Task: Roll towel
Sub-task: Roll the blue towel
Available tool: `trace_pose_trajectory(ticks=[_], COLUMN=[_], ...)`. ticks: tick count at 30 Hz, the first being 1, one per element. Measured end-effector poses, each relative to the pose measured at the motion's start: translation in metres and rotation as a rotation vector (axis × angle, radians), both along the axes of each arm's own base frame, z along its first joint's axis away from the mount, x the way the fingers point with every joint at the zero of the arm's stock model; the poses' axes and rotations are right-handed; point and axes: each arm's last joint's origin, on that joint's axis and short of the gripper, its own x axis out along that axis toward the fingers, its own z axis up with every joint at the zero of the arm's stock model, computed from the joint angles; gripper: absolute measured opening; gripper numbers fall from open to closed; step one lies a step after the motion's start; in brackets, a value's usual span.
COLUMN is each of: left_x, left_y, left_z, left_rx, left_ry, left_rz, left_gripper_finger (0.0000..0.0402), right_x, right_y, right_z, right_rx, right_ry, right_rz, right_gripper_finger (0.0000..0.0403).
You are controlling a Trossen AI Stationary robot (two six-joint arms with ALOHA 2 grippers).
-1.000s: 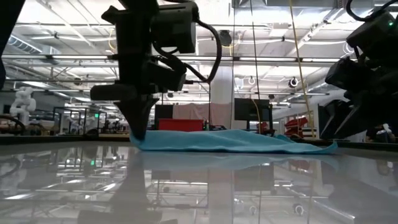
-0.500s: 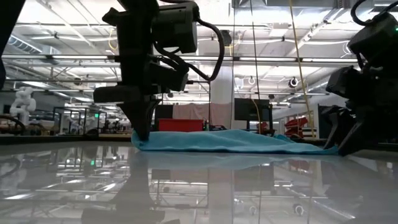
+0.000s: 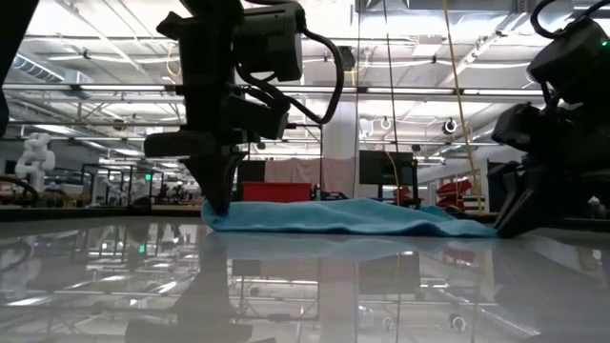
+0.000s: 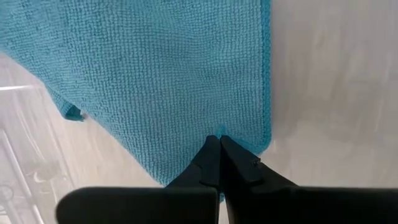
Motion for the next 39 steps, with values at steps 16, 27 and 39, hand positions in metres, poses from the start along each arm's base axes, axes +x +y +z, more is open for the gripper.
trace_pose_trajectory(ticks=[16, 27, 39], left_x=[-0.030, -0.103, -0.144], left_y=[-0.011, -0.009, -0.030], left_z=[0.088, 0.197, 0.229], left_rx=[0.085, 0.115, -0.001], left_ry=[-0.305, -0.809, -0.996], left_rz=[-0.018, 0.027, -0.107], left_gripper_finger=[0.0005, 0.0005, 0.0005], right_x=[0.041, 0.051, 0.021], right_y=[0.023, 0.042, 0.056], right_z=[0.061, 0.218, 0.307], right_rx=[-0.079, -0.344, -0.259], right_ry=[0.049, -0.049, -0.256], right_rz=[0.114, 0.179, 0.318], right_gripper_finger=[0.0001, 0.0000, 0.0000])
